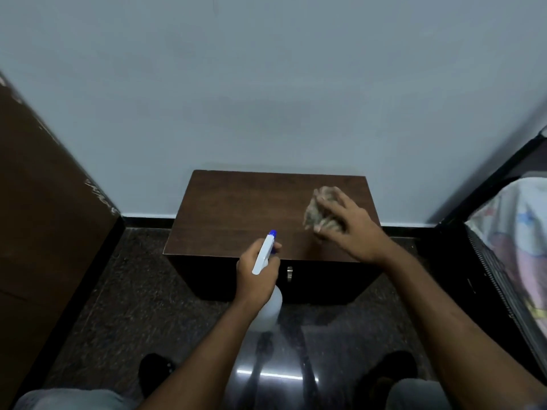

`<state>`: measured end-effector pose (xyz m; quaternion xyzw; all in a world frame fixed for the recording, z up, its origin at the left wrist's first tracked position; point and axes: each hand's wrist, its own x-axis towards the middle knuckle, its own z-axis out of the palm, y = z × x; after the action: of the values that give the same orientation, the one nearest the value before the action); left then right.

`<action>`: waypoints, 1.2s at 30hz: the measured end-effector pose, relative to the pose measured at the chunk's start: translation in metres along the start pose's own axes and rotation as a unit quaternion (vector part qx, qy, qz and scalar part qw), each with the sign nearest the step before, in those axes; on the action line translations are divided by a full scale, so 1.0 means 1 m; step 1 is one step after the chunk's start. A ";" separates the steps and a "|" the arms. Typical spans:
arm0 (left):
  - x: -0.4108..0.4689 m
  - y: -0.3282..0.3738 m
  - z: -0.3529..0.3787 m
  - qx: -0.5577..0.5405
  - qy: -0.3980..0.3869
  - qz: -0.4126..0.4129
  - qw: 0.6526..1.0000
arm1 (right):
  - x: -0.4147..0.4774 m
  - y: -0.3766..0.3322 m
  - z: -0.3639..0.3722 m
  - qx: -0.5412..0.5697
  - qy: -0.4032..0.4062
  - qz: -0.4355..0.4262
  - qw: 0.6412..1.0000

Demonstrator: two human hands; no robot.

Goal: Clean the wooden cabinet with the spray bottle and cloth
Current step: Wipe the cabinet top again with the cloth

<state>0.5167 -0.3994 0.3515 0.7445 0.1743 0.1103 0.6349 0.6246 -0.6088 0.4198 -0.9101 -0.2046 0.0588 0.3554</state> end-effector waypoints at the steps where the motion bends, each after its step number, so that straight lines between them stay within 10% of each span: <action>1: 0.001 -0.001 0.000 0.000 0.003 -0.004 1.000 | 0.000 0.013 0.008 -0.034 0.005 0.030 0.999; 5: 0.008 -0.015 0.001 0.004 0.001 -0.017 1.000 | -0.002 0.056 0.039 0.005 0.163 0.136 0.977; 11: 0.030 -0.028 -0.001 0.005 0.006 -0.039 0.999 | 0.031 0.072 0.129 -0.217 -0.023 0.136 0.966; 19: 0.071 -0.021 -0.004 0.052 -0.040 -0.077 0.995 | 0.115 0.069 0.161 -0.254 0.035 0.211 0.943; 26: 0.116 -0.007 0.003 0.125 -0.002 -0.162 0.979 | 0.080 0.099 0.146 -0.288 0.024 0.102 0.952; 33: 0.157 0.001 -0.048 0.144 0.052 -0.138 0.979 | 0.143 0.122 0.109 -0.216 0.150 0.357 0.896; 36: 0.177 0.008 -0.073 0.183 0.054 -0.127 0.973 | 0.178 0.060 0.160 -0.243 0.072 0.240 0.937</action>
<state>0.6513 -0.2639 0.3620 0.8127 0.3185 0.0354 0.4866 0.7661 -0.4751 0.2686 -0.9926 0.0384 0.0251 0.1127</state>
